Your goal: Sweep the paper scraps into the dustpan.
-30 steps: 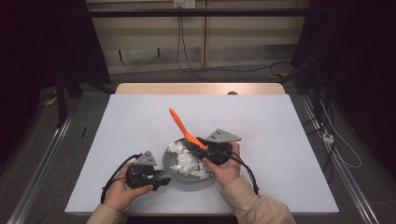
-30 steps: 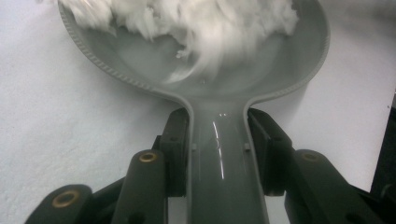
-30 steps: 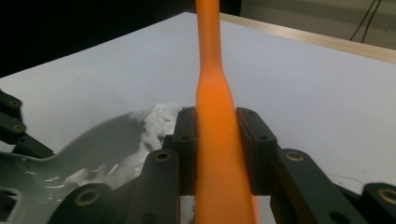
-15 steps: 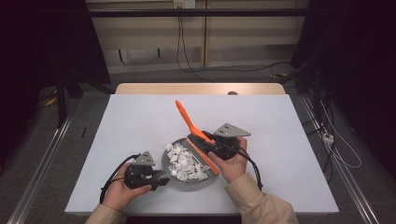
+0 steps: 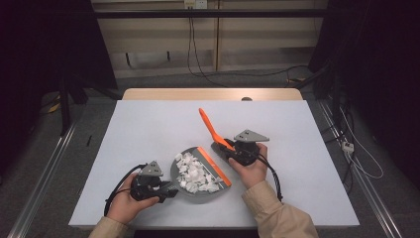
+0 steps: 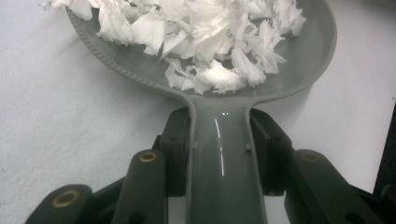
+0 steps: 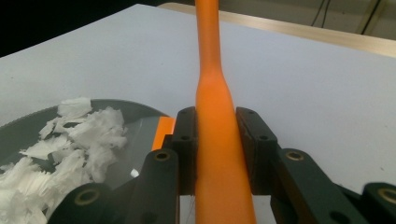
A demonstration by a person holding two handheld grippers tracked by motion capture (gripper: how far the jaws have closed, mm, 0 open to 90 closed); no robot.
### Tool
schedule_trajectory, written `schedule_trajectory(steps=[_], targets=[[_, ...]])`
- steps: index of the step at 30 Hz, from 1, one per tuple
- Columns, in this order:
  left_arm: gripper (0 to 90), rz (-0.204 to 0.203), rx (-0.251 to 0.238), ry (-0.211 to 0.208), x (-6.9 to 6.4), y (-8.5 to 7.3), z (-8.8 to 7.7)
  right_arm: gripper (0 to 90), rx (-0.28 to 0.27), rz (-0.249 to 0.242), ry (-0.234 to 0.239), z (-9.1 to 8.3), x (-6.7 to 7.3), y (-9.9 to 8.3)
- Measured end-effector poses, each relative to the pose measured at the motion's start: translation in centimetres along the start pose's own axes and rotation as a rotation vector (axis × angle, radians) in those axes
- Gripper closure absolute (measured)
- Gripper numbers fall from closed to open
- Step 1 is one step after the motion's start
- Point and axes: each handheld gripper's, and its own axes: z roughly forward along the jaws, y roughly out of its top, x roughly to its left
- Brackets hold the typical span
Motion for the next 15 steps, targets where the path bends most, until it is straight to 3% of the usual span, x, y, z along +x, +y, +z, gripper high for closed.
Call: schedule_trajectory(steps=[1, 4, 7, 10, 15], targets=[[62.1, 0.000, 0.000, 0.000, 0.01, 0.00, 0.00, 70.9, 0.018, -0.012, -0.005, -0.11, 0.05, 0.12], [62.1, 0.003, 0.002, 0.003, 0.04, 0.00, 0.01, 66.5, 0.066, 0.009, 0.018, -0.26, 0.07, 0.50], [62.1, 0.004, 0.001, 0.003, 0.02, 0.01, 0.02, 65.2, 0.104, -0.033, -0.011, -0.43, 0.18, 0.81], [62.1, 0.006, 0.001, 0.000, 0.02, 0.02, 0.06, 64.2, 0.123, -0.019, -0.002, -0.47, 0.01, 0.92], [62.1, 0.001, -0.001, 0.001, 0.00, 0.04, 0.12, 71.3, 0.146, -0.019, 0.000, -0.55, -0.18, 0.92]])
